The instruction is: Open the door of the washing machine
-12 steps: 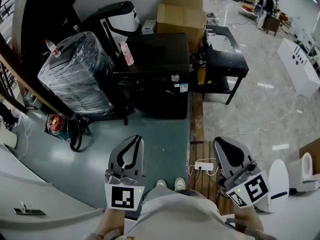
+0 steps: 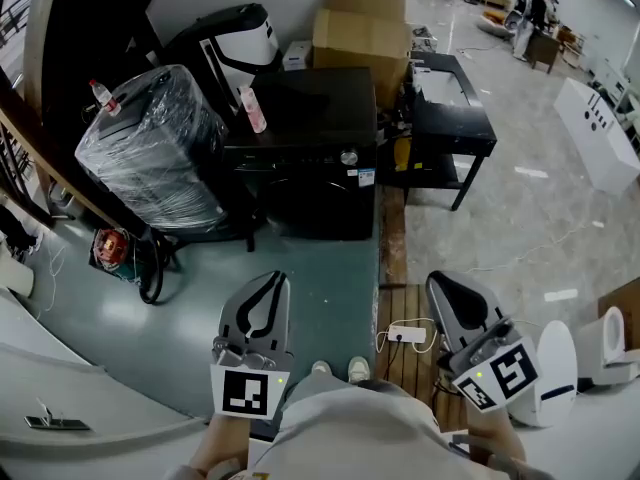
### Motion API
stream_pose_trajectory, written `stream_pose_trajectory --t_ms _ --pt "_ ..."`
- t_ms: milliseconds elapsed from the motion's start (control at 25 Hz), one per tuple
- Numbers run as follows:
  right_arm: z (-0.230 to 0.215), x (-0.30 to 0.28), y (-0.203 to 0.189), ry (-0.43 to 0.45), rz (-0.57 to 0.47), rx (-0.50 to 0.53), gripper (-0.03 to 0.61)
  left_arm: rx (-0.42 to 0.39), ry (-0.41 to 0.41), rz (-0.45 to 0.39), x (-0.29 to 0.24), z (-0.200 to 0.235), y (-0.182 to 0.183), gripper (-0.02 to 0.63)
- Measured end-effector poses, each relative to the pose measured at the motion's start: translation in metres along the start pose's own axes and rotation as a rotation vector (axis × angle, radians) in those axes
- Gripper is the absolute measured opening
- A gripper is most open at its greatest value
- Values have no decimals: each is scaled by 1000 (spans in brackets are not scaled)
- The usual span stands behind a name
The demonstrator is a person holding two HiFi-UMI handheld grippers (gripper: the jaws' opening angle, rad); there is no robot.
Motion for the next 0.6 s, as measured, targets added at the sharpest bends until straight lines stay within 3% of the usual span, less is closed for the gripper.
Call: stream_pose_trajectory --t_ms 240,320,440,480,520,560,600 --pt "-5 -3 -3 19 17 -9 23 73 -17 41 -7 -2 -8 28" --pt "-8 -3 -5 24 25 -17 23 169 -9 62 -8 1 -21 29" --pt "-12 -8 -12 27 41 -38 23 425 27 87 -14 8 -42 33" --pt "-13 -10 -15 29 48 -47 23 495 24 93 -17 8 -47 77" --pt "-14 -13 -18 31 55 -59 23 538 14 101 -21 7 -51 182" --pt "-15 -15 -20 34 60 -74 23 556 4 113 -25 5 -55 223" --pt "-17 -17 -22 37 64 -90 23 559 -2 126 -29 4 -59 224"
Point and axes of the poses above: the fingertips, and each gripper's own axes: x backward along the fingers, z to its left, y out of its top, the point moved 5 cm from there along x, backward along the fingers, and after that the axes turned 13 degrees about -x, right-handed, at the moved point
